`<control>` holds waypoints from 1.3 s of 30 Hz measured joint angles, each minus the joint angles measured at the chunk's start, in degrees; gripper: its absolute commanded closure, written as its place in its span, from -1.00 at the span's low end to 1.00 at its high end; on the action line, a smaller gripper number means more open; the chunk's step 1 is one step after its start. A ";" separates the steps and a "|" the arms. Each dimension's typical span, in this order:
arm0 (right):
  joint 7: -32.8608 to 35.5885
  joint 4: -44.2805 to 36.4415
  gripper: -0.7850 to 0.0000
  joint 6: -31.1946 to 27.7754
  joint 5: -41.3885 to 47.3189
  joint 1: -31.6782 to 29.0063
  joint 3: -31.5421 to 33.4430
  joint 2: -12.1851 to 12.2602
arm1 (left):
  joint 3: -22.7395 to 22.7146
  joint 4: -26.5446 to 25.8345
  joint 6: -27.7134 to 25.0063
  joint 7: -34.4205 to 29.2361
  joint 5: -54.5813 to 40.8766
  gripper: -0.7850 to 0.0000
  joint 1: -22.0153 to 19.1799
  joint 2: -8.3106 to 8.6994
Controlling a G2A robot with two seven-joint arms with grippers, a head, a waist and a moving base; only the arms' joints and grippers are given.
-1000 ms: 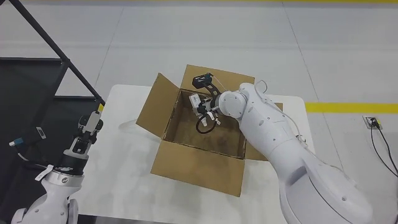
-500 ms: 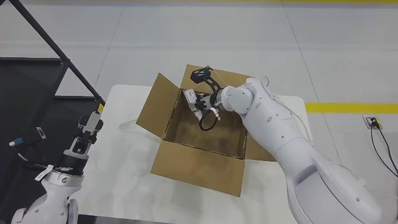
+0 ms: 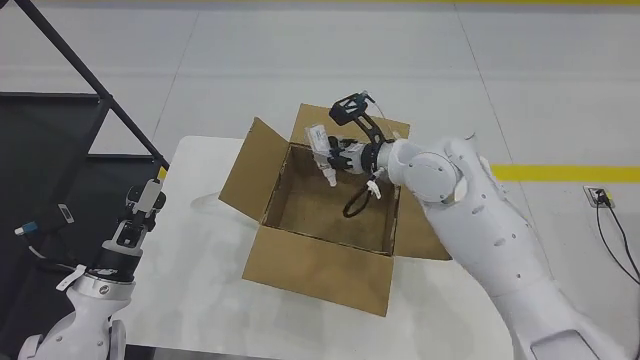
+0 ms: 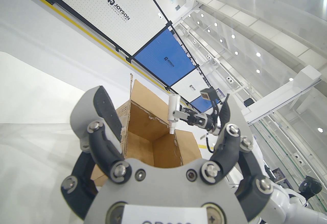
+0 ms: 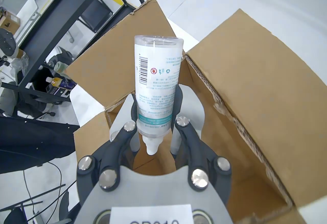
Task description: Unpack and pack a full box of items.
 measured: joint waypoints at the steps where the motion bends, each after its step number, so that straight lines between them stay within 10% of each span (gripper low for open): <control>1: 1.64 -6.11 1.00 1.82 -1.68 -3.91 2.78 0.96 | 0.00 0.00 0.00 0.00 0.00 -1.00 0.00 0.00; 6: 4.59 -30.75 1.00 8.92 -8.34 -20.06 15.56 3.73 | 0.00 0.00 0.00 0.00 0.00 -1.00 0.00 0.00; 14: 7.00 -43.70 1.00 17.33 -10.90 -36.35 35.44 5.64 | 0.00 0.00 0.00 0.00 0.00 -1.00 0.00 0.00; 26: 15.67 -35.44 1.00 16.86 -5.67 -47.73 49.71 7.11 | 0.00 0.00 0.00 0.00 0.00 -1.00 0.00 0.00; 39: 21.31 -8.99 1.00 14.05 -10.87 -37.22 43.00 8.93 | 0.00 0.00 0.00 0.00 0.00 -1.00 0.00 0.00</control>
